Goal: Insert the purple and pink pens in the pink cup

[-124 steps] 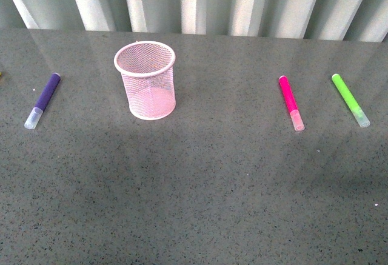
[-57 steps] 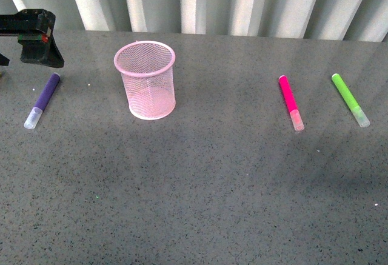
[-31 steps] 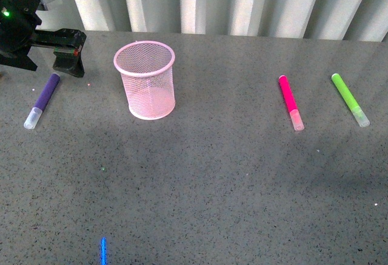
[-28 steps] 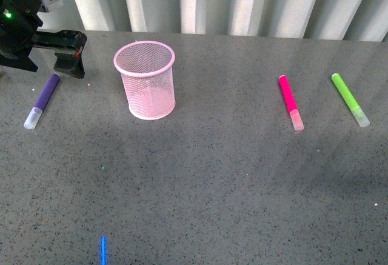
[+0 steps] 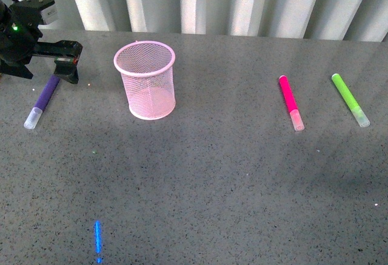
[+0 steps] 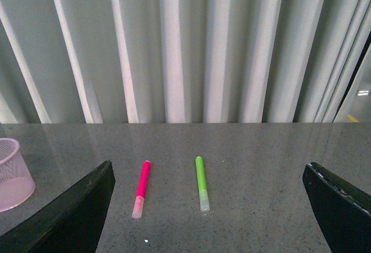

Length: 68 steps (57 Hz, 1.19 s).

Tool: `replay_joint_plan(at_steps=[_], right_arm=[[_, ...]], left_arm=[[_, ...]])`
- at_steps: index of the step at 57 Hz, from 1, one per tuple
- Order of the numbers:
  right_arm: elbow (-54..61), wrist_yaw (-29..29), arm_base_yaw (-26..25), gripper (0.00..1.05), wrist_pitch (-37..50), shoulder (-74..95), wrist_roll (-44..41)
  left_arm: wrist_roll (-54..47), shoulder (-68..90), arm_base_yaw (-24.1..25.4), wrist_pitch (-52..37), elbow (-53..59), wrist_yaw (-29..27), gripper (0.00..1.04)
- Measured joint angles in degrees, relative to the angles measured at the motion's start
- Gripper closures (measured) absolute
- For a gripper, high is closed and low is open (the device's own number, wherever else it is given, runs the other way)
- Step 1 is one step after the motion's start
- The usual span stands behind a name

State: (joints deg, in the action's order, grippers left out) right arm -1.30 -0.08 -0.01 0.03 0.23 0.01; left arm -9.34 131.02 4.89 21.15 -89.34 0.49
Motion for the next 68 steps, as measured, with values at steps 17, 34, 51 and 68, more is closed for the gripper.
replay_joint_plan(at_steps=[17, 34, 51, 68], right_arm=[[0.0, 0.0, 0.0, 0.07, 0.0, 0.0, 0.0], [0.0, 0.0, 0.0, 0.07, 0.0, 0.0, 0.0], [0.0, 0.0, 0.0, 0.07, 0.0, 0.0, 0.0], [0.0, 0.0, 0.0, 0.07, 0.0, 0.0, 0.0]], left_arm=[[0.2, 2.8, 0.3, 0.7, -2.7, -0.3, 0.07], [0.2, 5.4, 0.6, 2.9, -6.2, -1.0, 0.07], [-1.0, 6.0, 0.8, 4.7, -7.6, -3.1, 0.22], [-2.4, 6.0, 2.2, 6.4, -7.6, -3.5, 0.66]])
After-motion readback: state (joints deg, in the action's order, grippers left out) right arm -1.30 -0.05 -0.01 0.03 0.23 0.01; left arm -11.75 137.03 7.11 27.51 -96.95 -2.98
